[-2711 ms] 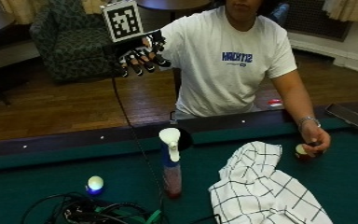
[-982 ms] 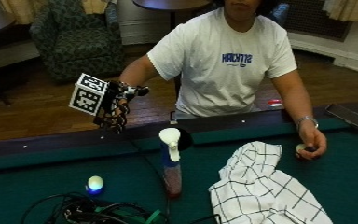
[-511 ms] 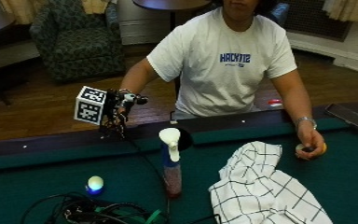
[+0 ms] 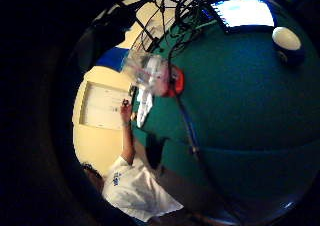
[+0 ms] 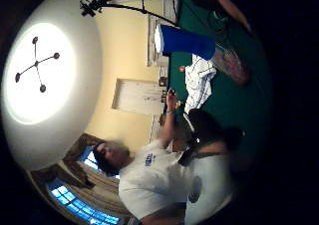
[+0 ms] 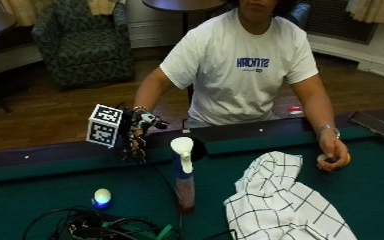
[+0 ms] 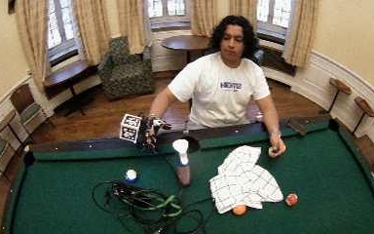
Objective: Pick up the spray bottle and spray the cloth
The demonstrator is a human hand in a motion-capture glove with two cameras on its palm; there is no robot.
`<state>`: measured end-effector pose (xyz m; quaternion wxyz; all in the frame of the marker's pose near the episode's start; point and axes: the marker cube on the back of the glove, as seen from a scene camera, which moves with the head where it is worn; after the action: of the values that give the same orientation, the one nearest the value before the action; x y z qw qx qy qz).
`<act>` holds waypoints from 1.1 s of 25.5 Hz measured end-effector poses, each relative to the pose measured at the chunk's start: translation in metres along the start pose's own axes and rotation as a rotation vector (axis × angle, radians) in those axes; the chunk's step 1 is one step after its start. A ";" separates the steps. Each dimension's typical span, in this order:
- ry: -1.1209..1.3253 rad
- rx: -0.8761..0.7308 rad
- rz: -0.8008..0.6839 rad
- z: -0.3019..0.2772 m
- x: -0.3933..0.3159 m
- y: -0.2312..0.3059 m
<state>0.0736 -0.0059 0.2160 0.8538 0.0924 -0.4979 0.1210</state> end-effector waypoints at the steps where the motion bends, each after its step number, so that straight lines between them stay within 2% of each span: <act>1: 0.001 0.009 0.003 0.001 0.000 -0.004; 19: -0.065 0.233 0.035 0.021 0.003 -0.049; 28: -0.124 0.190 -0.015 0.032 -0.002 -0.054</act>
<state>0.0624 -0.0663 0.2280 0.8096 0.1838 -0.5355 0.1552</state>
